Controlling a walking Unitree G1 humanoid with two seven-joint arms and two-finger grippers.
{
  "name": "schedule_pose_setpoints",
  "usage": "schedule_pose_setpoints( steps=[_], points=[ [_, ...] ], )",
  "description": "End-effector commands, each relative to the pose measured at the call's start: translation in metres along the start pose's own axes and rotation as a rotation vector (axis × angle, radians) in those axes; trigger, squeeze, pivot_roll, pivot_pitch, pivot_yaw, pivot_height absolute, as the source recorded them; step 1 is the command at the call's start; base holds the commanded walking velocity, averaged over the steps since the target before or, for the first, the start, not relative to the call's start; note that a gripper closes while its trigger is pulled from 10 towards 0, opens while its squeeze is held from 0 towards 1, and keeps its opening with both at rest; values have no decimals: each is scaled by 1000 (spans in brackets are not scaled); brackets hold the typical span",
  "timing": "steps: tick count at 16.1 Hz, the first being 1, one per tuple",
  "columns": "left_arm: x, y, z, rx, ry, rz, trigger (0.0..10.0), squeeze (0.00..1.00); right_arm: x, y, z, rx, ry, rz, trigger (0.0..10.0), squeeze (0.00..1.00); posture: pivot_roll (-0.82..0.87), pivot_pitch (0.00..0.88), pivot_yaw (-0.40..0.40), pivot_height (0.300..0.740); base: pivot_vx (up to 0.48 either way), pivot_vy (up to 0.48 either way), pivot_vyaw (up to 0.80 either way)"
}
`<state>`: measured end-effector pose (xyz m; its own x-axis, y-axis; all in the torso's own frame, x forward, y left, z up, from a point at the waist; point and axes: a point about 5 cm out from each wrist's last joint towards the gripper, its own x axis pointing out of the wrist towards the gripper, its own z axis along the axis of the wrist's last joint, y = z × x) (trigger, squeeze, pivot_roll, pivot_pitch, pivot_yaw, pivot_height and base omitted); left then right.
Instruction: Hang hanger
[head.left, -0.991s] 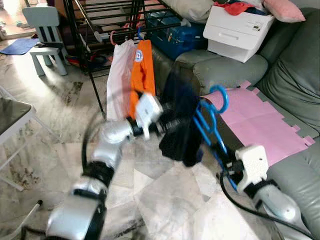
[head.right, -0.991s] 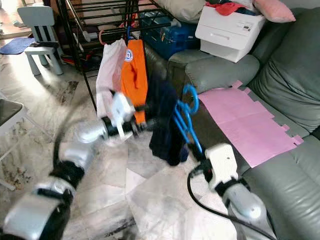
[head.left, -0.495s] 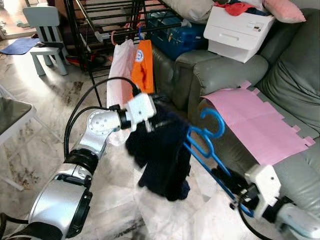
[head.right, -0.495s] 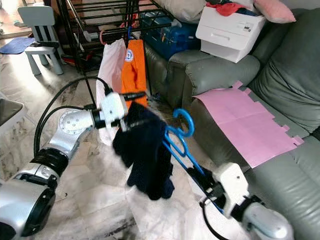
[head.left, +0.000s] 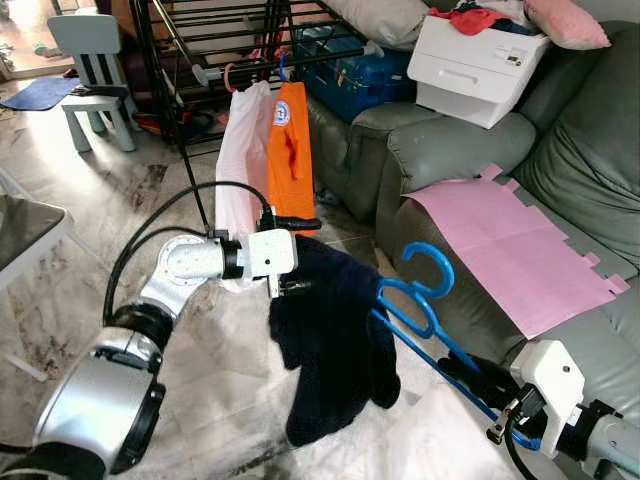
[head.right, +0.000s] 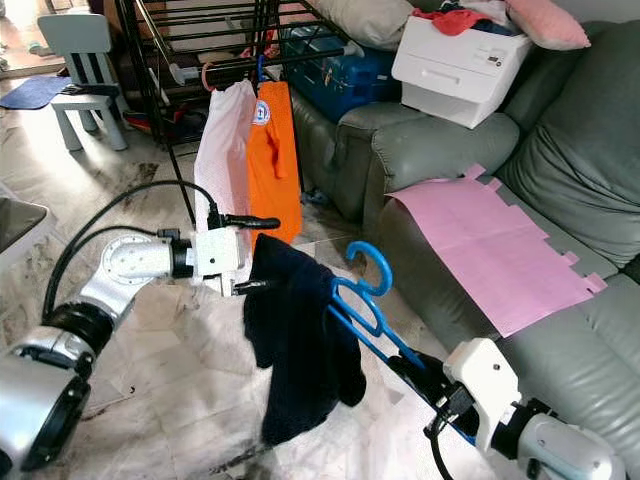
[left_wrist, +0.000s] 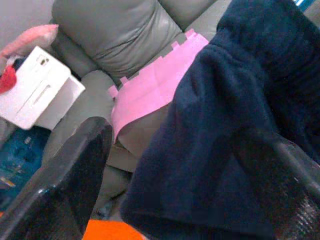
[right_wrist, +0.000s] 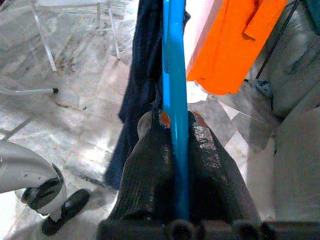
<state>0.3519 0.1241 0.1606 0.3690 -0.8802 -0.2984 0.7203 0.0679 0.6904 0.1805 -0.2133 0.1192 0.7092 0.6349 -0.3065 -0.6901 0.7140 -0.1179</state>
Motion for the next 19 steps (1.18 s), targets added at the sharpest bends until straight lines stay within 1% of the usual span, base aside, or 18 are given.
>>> schedule_pose_setpoints(
  steps=[1,2,3,4,5,8,10,15,19],
  points=[
    [1,2,3,47,9,-32,10000,0,1,0,11,-27,-41,33,10000,0,-41,0,-36,740,0,0,0],
    [4,1,4,51,6,-47,10000,0,2,2,11,-26,-38,53,10000,0,-42,0,-35,740,0,0,0],
    [9,0,6,54,-3,-66,8549,0,2,5,11,-26,-33,77,10000,0,-46,0,-32,740,0,0,0],
    [12,-1,8,56,-11,-74,4157,0,2,5,12,-25,-34,84,10000,0,-46,0,-32,740,0,0,0],
    [16,-5,9,71,-15,-112,0,0,3,8,13,-25,-29,111,10000,0,-51,0,-29,740,0,0,0],
    [22,-10,12,112,-23,-156,0,0,3,9,11,-37,-9,135,10000,0,-51,0,-27,740,0,0,0],
    [23,-11,13,131,-17,-181,0,0,3,9,10,-45,0,144,10000,0,-51,0,-27,740,0,0,0],
    [23,-15,9,144,15,-227,0,0,4,8,10,-58,10,152,10000,0,-49,0,-31,740,0,0,0],
    [20,-21,2,134,78,-316,0,0,5,8,10,-65,14,158,10000,0,-48,0,-32,740,0,0,0]
  ],
)
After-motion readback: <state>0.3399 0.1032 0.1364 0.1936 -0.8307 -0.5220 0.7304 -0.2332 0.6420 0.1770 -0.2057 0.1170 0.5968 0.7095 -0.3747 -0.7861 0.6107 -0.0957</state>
